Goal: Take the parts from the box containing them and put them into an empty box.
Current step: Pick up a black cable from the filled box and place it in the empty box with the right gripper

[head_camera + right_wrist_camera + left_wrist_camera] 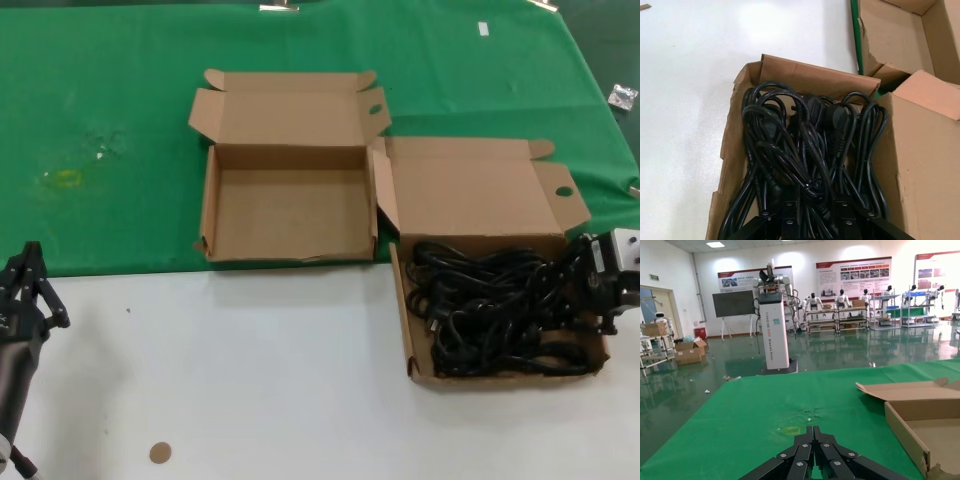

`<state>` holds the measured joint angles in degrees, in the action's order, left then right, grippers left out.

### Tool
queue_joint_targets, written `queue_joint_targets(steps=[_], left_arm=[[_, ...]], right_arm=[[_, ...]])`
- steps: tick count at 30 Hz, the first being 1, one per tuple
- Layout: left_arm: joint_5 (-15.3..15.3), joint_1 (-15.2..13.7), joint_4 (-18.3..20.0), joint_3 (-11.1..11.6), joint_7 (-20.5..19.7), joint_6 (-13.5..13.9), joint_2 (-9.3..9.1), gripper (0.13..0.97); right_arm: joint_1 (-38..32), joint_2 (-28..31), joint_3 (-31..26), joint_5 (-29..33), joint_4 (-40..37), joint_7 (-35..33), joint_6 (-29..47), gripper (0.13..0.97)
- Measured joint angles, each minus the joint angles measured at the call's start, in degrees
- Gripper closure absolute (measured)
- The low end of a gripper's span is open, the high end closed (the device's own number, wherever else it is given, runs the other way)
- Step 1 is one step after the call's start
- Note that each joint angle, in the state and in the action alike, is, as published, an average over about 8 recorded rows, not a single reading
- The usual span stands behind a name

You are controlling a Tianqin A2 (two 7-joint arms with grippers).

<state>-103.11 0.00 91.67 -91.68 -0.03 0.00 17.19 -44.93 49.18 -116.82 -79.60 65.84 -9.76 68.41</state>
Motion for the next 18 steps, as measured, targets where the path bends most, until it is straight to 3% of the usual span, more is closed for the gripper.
queue_joint_targets(steps=[14, 18], left_arm=[[0.0, 0.0, 0.0, 0.0, 0.0, 0.0, 0.0, 0.945], [0.0, 0.0, 0.0, 0.0, 0.0, 0.0, 0.0, 0.945]], right_arm=[[-0.43, 3.46, 1.91, -1.56, 5.4, 5.39, 2.83, 0.934], [-1.09, 4.12, 2.44, -1.77, 6.24, 6.54, 3.33, 0.935]])
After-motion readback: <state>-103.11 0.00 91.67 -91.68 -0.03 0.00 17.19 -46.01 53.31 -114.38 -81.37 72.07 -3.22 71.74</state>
